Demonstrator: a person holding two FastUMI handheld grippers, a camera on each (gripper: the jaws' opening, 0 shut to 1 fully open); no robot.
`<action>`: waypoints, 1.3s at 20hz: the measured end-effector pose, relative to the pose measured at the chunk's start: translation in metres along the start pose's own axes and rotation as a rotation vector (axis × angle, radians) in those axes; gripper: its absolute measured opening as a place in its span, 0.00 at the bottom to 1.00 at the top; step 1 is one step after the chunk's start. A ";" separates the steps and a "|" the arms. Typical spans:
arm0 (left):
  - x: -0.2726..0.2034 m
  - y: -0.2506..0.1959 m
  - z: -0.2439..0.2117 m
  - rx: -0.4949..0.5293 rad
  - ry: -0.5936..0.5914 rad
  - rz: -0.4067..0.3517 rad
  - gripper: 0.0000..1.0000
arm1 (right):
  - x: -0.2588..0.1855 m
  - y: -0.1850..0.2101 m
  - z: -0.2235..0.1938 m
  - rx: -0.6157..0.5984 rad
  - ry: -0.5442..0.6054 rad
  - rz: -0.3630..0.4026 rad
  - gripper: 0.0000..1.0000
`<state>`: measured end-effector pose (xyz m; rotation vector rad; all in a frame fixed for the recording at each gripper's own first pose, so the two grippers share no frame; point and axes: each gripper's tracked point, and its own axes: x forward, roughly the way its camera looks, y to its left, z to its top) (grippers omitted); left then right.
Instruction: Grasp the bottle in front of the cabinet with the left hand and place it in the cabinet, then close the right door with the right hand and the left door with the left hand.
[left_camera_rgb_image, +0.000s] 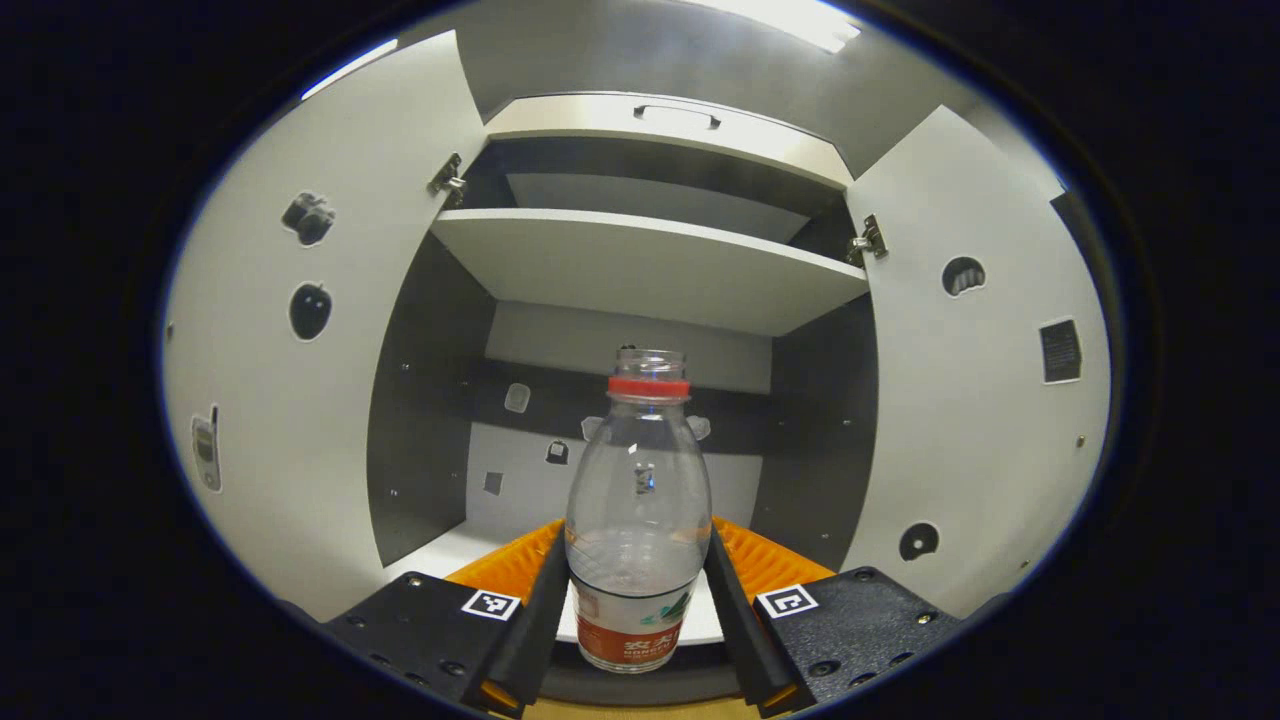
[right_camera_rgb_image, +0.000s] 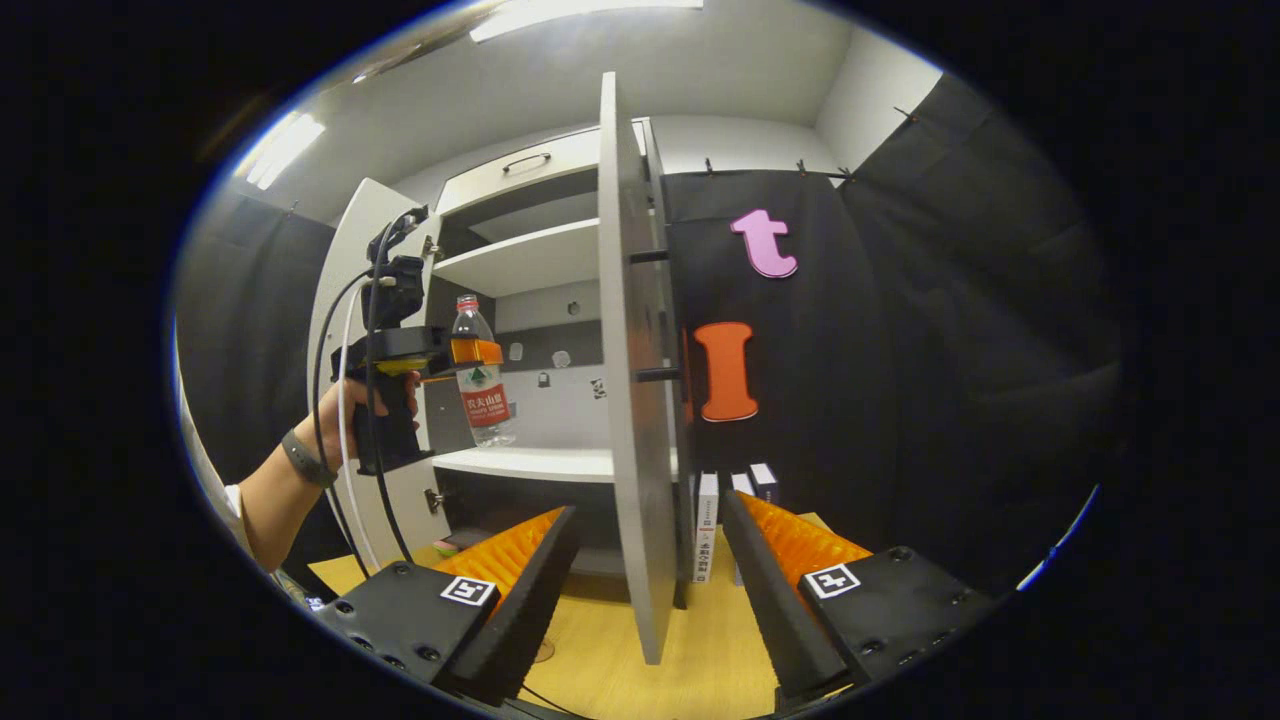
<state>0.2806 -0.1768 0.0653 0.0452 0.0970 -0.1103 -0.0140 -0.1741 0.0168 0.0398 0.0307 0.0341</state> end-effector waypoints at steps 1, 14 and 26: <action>0.020 -0.001 -0.003 0.000 0.016 0.000 0.72 | -0.005 -0.011 0.000 0.006 0.002 -0.032 0.96; 0.133 -0.011 -0.103 0.043 0.248 0.003 0.73 | -0.037 -0.104 -0.001 0.009 -0.006 -0.300 0.96; 0.113 -0.015 -0.069 -0.010 0.148 -0.037 0.97 | -0.020 -0.098 -0.011 0.019 0.025 -0.268 0.96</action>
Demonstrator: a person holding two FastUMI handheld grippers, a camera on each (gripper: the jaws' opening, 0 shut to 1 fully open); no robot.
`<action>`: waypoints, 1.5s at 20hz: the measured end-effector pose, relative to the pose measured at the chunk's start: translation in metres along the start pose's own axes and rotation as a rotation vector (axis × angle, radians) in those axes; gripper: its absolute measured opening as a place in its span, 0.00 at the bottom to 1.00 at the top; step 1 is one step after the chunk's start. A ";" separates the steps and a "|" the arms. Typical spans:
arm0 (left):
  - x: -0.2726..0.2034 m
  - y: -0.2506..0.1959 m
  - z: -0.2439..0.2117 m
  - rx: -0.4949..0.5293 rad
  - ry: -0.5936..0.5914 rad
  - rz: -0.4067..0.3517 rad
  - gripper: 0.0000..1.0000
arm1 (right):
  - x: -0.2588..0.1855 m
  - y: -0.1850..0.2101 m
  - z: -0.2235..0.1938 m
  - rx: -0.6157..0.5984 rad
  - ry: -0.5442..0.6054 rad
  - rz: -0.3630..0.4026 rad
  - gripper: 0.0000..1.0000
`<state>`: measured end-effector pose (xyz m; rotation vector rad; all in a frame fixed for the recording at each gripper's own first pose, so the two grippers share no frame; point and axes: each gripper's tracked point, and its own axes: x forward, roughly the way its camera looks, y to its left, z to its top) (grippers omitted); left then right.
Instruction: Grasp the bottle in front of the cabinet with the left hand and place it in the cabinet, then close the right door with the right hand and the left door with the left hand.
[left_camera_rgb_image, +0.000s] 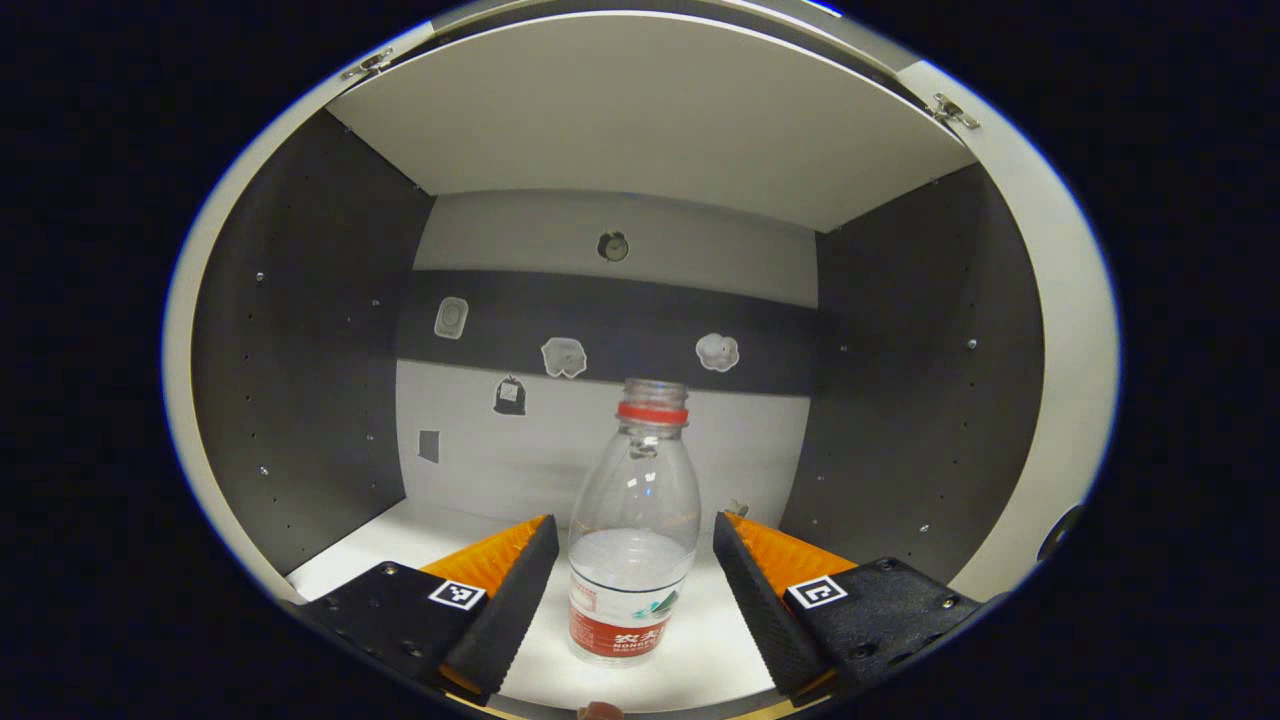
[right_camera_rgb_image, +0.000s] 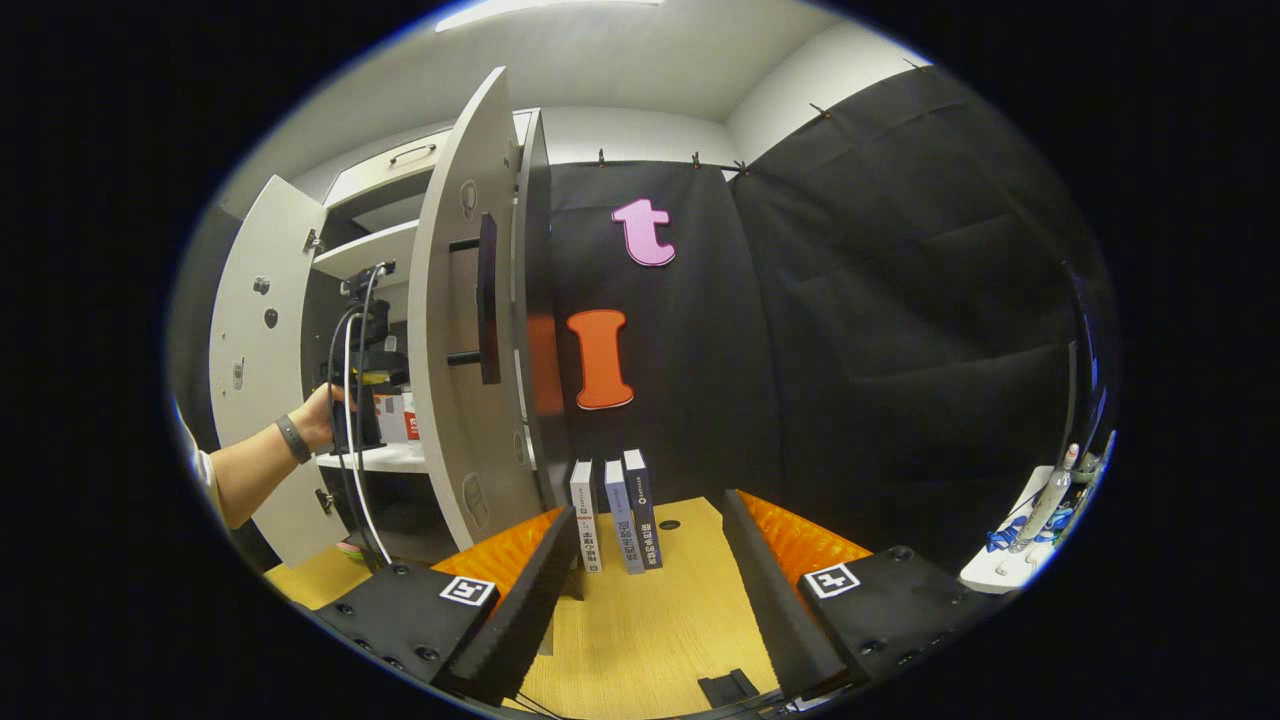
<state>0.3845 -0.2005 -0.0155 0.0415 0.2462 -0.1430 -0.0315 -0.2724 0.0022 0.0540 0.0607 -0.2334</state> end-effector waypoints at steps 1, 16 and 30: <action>-0.010 -0.001 0.010 0.002 -0.019 -0.001 0.92 | 0.002 0.001 -0.001 0.003 0.003 0.007 0.96; -0.217 0.024 0.037 0.007 -0.188 0.113 0.97 | 0.035 0.043 0.010 0.067 0.003 0.246 0.96; -0.345 0.069 -0.091 -0.039 -0.133 0.297 0.95 | 0.052 0.037 0.058 0.077 -0.018 0.212 0.96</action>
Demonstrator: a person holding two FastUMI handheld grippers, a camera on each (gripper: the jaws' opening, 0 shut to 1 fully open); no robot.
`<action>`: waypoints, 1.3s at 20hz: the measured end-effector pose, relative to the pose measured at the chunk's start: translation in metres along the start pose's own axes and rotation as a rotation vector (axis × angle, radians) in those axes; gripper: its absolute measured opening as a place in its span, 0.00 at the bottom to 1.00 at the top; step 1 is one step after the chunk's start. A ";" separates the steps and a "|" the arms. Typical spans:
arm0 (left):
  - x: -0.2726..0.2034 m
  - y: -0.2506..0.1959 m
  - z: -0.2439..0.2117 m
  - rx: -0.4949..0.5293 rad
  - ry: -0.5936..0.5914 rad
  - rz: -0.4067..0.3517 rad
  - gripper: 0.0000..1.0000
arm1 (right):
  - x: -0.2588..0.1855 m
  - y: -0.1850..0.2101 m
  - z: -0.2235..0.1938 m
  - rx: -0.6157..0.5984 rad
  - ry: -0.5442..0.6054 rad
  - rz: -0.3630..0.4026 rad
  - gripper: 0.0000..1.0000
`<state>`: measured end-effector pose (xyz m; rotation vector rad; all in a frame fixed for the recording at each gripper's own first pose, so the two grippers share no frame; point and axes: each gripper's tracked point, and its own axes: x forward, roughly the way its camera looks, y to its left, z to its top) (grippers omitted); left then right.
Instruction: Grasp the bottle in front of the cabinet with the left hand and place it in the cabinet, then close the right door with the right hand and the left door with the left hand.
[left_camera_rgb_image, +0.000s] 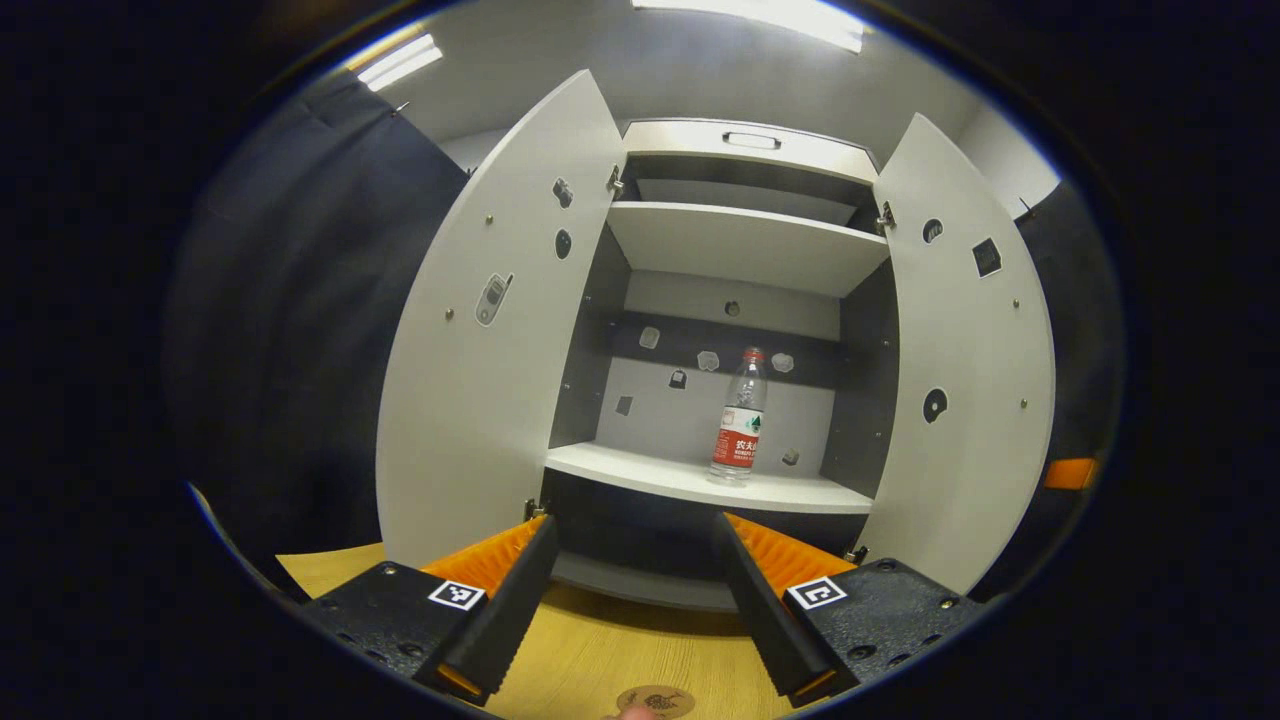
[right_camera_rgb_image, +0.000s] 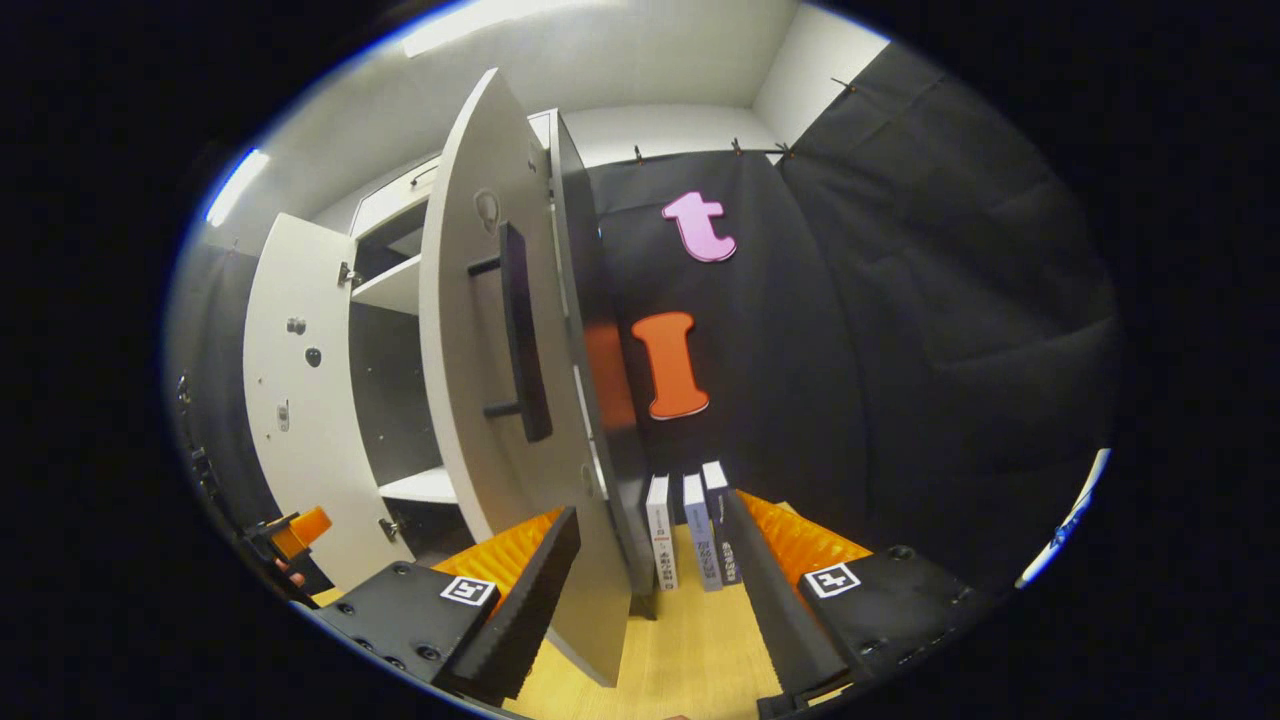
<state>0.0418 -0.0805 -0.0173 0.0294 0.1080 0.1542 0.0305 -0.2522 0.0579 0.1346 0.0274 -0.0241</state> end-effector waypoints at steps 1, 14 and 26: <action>-0.002 0.002 0.001 -0.011 0.000 -0.008 0.95 | 0.003 0.000 0.014 -0.010 -0.018 -0.006 0.96; 0.000 0.082 0.025 -0.032 -0.037 -0.014 0.95 | 0.025 0.024 0.087 -0.123 -0.109 -0.126 0.96; -0.016 0.160 0.066 -0.054 -0.147 0.104 0.94 | 0.021 0.064 0.083 -0.104 -0.139 -0.134 0.94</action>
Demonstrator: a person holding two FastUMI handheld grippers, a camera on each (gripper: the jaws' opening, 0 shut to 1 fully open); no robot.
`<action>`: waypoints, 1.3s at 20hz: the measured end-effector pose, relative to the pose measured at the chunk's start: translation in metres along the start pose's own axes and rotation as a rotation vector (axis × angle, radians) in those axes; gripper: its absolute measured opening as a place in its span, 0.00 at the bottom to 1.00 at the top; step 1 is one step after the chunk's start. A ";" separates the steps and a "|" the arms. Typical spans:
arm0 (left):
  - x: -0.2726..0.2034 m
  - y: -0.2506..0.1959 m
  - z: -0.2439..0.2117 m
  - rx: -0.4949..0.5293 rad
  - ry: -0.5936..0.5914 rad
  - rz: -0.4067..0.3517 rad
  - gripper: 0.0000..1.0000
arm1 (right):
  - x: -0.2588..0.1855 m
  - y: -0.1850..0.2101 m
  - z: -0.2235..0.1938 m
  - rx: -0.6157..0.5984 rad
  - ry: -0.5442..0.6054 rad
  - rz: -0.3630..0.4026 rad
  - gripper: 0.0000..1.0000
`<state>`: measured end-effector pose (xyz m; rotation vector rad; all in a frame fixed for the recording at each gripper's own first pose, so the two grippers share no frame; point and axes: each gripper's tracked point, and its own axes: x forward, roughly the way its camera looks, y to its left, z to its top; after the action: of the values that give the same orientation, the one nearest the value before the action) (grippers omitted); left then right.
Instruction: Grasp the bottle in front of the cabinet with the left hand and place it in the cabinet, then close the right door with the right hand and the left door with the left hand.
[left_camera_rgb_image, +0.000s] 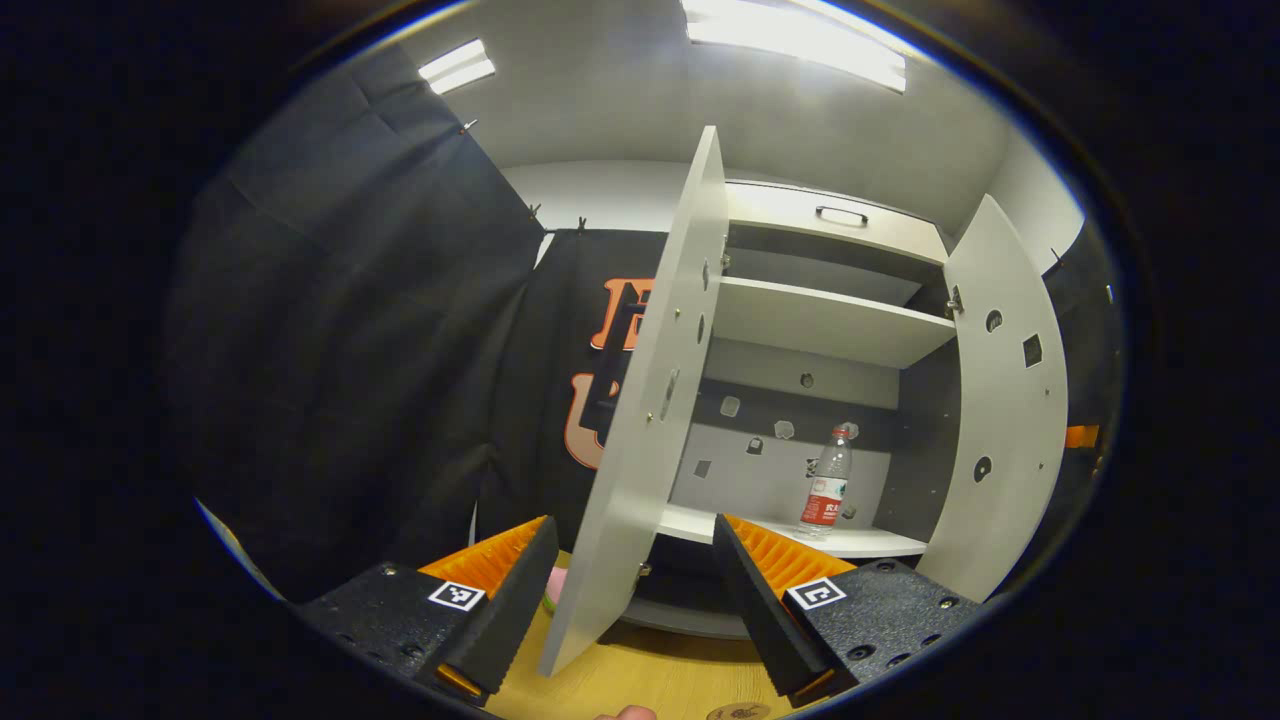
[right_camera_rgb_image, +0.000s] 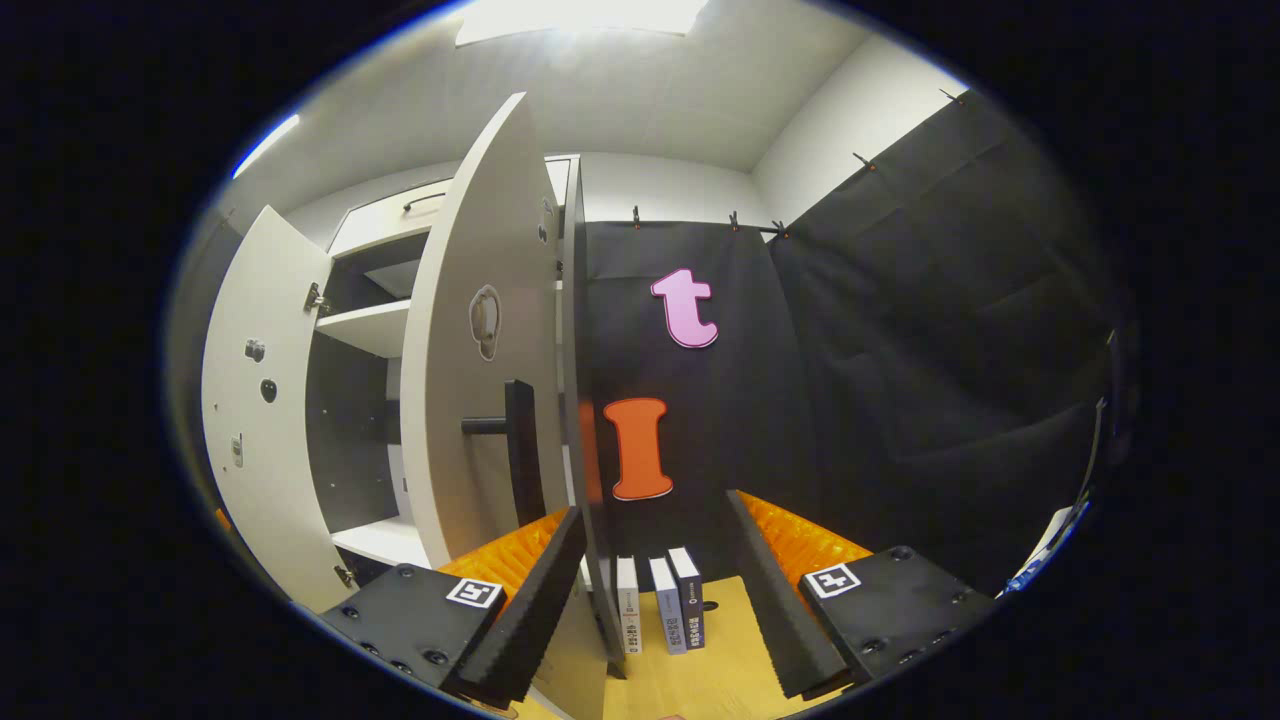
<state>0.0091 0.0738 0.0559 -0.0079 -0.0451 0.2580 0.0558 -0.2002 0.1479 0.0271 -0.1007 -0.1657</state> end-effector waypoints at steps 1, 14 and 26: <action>0.001 0.007 0.000 -0.002 0.001 0.013 0.94 | -0.001 0.010 0.000 0.005 0.001 0.016 0.94; -0.009 0.101 0.017 -0.024 -0.011 0.202 0.94 | 0.021 0.125 -0.020 -0.005 0.058 0.191 0.94; 0.046 0.117 0.073 -0.117 -0.140 0.205 0.94 | 0.004 0.122 -0.029 -0.019 0.078 0.196 0.96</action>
<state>0.0209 0.1985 0.1293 -0.1118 -0.1993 0.4600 0.0828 -0.0803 0.1236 0.0051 -0.0234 0.0300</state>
